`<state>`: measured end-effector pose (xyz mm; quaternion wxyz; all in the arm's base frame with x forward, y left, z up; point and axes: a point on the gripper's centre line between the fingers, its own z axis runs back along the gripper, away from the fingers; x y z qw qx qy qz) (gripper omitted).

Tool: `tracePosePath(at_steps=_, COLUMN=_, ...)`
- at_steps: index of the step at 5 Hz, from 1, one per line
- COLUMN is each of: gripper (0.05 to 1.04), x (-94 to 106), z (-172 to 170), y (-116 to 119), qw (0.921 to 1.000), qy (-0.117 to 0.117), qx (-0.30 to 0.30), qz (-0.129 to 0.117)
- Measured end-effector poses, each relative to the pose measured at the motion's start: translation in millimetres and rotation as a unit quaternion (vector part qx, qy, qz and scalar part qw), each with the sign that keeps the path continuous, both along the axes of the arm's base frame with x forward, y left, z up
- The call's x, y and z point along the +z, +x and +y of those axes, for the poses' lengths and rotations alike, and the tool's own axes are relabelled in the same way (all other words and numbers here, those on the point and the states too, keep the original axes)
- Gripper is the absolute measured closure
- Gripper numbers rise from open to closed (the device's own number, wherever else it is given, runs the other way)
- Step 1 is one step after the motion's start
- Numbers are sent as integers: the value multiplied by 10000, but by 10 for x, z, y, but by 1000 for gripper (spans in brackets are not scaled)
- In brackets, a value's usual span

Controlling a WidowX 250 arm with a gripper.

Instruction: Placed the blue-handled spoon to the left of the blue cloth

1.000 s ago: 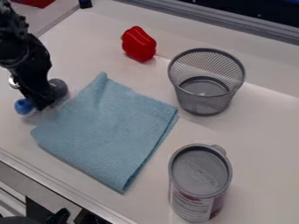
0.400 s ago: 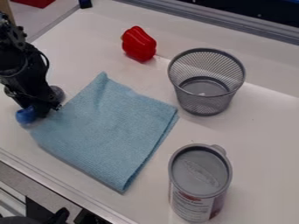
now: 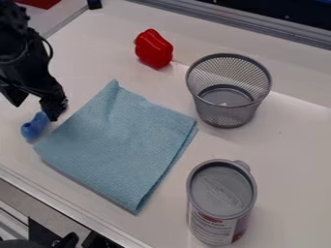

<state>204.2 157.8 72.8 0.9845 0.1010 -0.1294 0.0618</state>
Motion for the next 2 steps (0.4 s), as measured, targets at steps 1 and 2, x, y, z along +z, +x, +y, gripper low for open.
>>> tracePosePath(at_steps=1, gripper=83, x=352, z=-156, y=-17, qw=9988, qy=-298, qx=-344, qz=-162)
tracePosePath(at_steps=2, gripper=83, x=502, z=-382, y=-15, qw=9984, qy=-353, qx=-434, qz=97)
